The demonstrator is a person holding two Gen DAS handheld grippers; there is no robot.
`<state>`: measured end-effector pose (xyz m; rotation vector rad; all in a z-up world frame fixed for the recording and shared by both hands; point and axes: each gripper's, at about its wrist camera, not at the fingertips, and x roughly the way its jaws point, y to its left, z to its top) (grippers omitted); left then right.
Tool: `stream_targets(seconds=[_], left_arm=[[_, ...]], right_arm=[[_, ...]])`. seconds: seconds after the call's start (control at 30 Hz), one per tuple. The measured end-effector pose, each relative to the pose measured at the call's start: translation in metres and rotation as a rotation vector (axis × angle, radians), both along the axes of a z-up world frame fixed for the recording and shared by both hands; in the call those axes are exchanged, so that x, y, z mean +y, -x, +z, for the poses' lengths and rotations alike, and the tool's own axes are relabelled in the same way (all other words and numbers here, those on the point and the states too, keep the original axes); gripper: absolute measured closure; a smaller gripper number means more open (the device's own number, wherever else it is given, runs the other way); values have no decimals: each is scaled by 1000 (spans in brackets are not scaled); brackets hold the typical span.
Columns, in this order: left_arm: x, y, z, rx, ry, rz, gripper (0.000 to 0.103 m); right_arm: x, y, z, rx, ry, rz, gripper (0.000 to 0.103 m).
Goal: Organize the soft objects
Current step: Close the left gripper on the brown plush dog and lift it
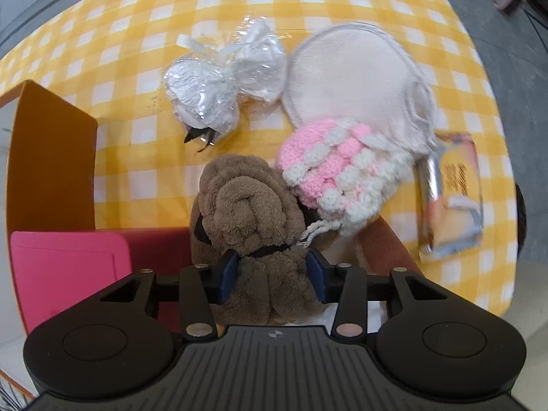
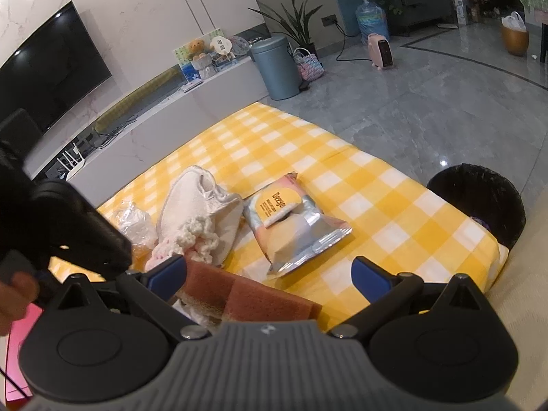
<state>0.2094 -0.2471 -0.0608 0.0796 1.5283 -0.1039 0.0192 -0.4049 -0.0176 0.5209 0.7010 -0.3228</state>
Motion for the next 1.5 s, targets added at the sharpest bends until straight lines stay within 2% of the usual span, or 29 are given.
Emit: stream_targets(seconds=[0.1, 0.17, 0.23, 0.3, 0.4, 0.47, 0.53, 0.6, 0.63, 0.7, 0.8, 0.9, 1.03, 1.23, 1.3, 1.37, 1.5], left_arm=[[2, 9, 14, -12, 7, -89, 91], [2, 19, 25, -80, -10, -165, 93], [0, 26, 30, -150, -62, -212, 93], [-2, 22, 21, -118, -83, -238, 93], [4, 8, 6, -42, -21, -121, 87], [9, 2, 0, -46, -15, -30, 82], [7, -5, -6, -48, -32, 21, 75], [6, -9, -13, -32, -40, 57, 55], [6, -10, -15, -22, -28, 71, 50], [2, -9, -19, -19, -10, 81, 34], [-9, -6, -23, -29, -35, 42, 21], [-17, -2, -30, -53, -76, 19, 17], [-27, 6, -37, -87, -151, -39, 17], [-27, 6, -36, -63, -155, -46, 18], [-24, 9, -34, -28, -150, -6, 21], [-15, 19, -32, -15, -132, 105, 25], [-20, 21, -43, -53, -170, 108, 24]], right_arm=[[1, -1, 0, 8, 1, 7, 3], [2, -2, 0, 12, 8, 14, 3], [4, -2, 0, 15, 14, 19, 3], [5, -3, 0, 19, 19, 21, 3], [5, -3, 0, 25, 22, 21, 3], [5, -3, -1, 27, 22, 19, 3], [4, -3, -1, 28, 17, 17, 3], [4, -3, -2, 31, 15, 19, 3], [4, -3, -2, 33, 15, 22, 3], [5, -4, -2, 35, 17, 25, 3], [5, -4, -3, 36, 15, 24, 3], [4, -3, -3, 39, 9, 21, 3], [2, -3, -3, 41, 1, 16, 3], [4, -4, -4, 63, 24, 9, 3], [4, -3, -3, 58, 20, 11, 3], [3, -2, -3, 57, 18, 10, 3], [2, 0, -3, 50, 1, 6, 3]])
